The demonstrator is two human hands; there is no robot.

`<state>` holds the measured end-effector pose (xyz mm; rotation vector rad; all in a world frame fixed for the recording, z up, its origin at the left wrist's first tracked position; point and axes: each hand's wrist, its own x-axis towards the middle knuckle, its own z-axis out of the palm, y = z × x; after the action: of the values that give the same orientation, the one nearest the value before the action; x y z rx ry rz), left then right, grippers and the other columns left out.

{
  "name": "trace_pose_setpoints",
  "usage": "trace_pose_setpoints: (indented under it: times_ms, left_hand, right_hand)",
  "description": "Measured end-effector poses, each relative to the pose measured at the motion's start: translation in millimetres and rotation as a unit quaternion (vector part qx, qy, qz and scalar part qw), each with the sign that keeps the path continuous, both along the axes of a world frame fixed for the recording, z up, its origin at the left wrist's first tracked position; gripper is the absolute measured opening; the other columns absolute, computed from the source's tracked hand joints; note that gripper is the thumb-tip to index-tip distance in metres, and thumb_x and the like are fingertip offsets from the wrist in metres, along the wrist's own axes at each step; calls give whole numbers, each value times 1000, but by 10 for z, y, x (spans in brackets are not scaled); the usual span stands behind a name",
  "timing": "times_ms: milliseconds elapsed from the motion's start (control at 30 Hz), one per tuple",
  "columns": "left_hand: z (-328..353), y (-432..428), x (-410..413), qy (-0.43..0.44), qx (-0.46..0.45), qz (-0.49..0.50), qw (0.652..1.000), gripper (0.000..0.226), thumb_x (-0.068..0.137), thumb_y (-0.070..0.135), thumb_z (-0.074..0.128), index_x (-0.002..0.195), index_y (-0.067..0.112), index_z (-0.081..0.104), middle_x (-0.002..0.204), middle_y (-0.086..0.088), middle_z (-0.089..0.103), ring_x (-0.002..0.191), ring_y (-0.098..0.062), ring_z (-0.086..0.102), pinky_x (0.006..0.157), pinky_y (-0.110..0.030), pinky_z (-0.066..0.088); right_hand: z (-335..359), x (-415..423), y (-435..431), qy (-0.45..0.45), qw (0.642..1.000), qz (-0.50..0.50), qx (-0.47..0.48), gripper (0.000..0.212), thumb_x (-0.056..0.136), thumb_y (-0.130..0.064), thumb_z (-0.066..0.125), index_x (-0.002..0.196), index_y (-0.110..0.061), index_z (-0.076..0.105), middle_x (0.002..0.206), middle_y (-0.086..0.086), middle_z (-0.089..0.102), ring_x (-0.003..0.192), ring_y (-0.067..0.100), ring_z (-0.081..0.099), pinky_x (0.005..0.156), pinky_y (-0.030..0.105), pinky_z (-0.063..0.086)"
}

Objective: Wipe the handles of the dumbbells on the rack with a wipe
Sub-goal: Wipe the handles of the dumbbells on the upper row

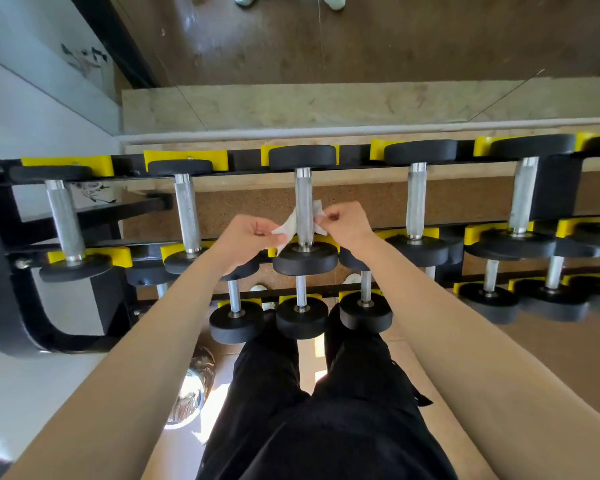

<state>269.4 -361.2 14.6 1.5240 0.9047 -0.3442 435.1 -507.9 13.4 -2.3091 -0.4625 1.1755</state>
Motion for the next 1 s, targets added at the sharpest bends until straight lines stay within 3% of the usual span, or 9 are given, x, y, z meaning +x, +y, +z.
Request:
trace_pose_setpoints:
  times_ms: [133, 233, 333, 467, 533, 633, 733, 867, 1000]
  left_hand:
    - [-113, -190, 129, 44, 103, -13, 994, 9, 92, 23, 73, 93, 16, 78, 82, -6, 73, 74, -14, 63, 75, -30, 50]
    - [-26, -227, 105, 42, 98, -77, 991, 6, 92, 23, 73, 93, 19, 77, 83, 1, 74, 76, -13, 64, 76, -31, 53]
    - [90, -116, -27, 24, 78, -143, 986, 8, 91, 21, 73, 97, 19, 79, 86, 7, 73, 81, -12, 65, 73, -26, 50]
    - [-40, -106, -37, 39, 131, -72, 988, 23, 93, 23, 71, 81, 3, 71, 70, -6, 61, 68, -16, 54, 70, -31, 44]
    - [-114, -207, 44, 65, 155, -63, 984, 36, 94, 24, 69, 74, -4, 60, 64, -10, 50, 65, -21, 47, 67, -34, 40]
    - [-73, -298, 102, 46, 154, -98, 982, 38, 95, 25, 68, 61, 16, 54, 60, 3, 50, 62, -14, 47, 65, -31, 38]
    - [94, -215, 7, 18, 123, -117, 985, 23, 94, 23, 69, 74, 13, 67, 72, 4, 59, 69, -7, 52, 64, -25, 40]
    - [291, -179, -193, -13, 86, -119, 989, 22, 94, 17, 70, 73, 10, 68, 76, -2, 62, 70, -11, 52, 68, -24, 41]
    - [121, -166, -190, -11, 129, -2, 992, 27, 94, 23, 69, 71, 10, 65, 75, -6, 64, 77, -21, 61, 77, -33, 52]
  right_hand:
    - [76, 176, -322, -21, 998, 46, -28, 29, 94, -16, 67, 65, -11, 67, 61, -1, 54, 58, 11, 47, 62, 23, 42]
    - [-3, 97, -371, -38, 994, 90, -57, 34, 94, -20, 66, 64, -4, 62, 61, 6, 49, 58, 14, 43, 63, 31, 43]
    - [-68, -77, -194, -33, 987, 138, -74, 24, 94, -26, 66, 80, -7, 73, 79, 8, 69, 72, 20, 63, 76, 38, 55]
    - [146, -17, -238, -39, 982, 169, -71, 37, 93, -20, 68, 57, -20, 58, 59, -3, 54, 57, 7, 50, 60, 22, 40]
    - [214, 81, -391, -38, 984, 157, -74, 37, 91, -19, 70, 55, -19, 60, 57, -2, 52, 54, 7, 45, 59, 21, 36]
    - [207, 58, -479, -34, 989, 126, -70, 26, 90, -19, 70, 64, -15, 70, 61, 1, 59, 58, 9, 50, 61, 22, 37]
    - [131, -128, -305, -53, 991, 109, -59, 35, 94, -20, 67, 59, -23, 62, 59, -6, 54, 58, 5, 48, 60, 21, 37]
    - [44, -245, -132, -29, 993, 96, -56, 14, 94, -17, 67, 86, -17, 79, 87, 0, 73, 86, 13, 66, 82, 30, 54]
    - [121, -193, -132, -15, 999, -37, -25, 12, 91, -9, 70, 98, -12, 78, 106, 3, 74, 99, 13, 63, 93, 28, 49]
